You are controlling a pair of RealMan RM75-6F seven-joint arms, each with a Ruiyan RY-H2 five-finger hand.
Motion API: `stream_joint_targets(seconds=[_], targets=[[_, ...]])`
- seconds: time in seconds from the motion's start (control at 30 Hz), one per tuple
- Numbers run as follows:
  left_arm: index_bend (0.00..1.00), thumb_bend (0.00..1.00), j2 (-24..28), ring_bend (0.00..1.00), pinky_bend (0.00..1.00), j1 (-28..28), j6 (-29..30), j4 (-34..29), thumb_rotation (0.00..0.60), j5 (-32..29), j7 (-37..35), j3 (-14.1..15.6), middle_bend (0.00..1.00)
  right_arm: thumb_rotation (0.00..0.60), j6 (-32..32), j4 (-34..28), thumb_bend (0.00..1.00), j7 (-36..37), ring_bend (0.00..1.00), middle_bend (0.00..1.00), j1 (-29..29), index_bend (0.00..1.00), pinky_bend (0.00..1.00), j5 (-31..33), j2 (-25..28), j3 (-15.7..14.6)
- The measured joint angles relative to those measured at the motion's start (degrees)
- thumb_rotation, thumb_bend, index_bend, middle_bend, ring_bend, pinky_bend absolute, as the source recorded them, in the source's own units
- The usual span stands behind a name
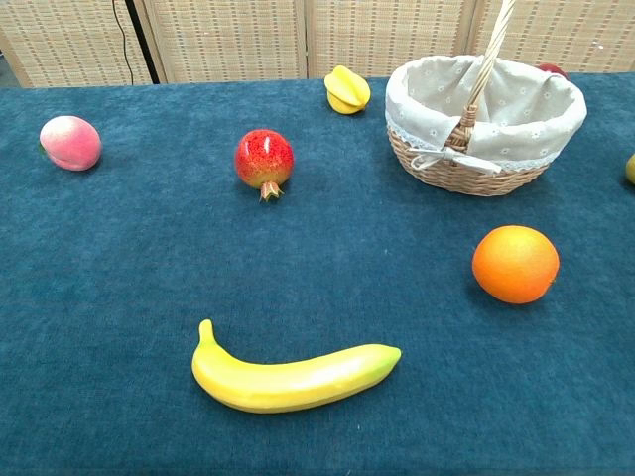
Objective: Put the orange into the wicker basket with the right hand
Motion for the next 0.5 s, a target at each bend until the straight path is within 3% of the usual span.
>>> stream_joint_targets(seconds=[0.5], targets=[[0.0, 0.0, 0.1, 0.0, 0.0, 0.2, 0.7, 0.2, 0.6, 0.4, -0.5, 0.0, 0.0, 0.6, -1.3, -0.4, 0.0, -1.5, 0.03, 0.0, 0.4, 0.0, 0.08, -0.5, -0.7, -0.2]])
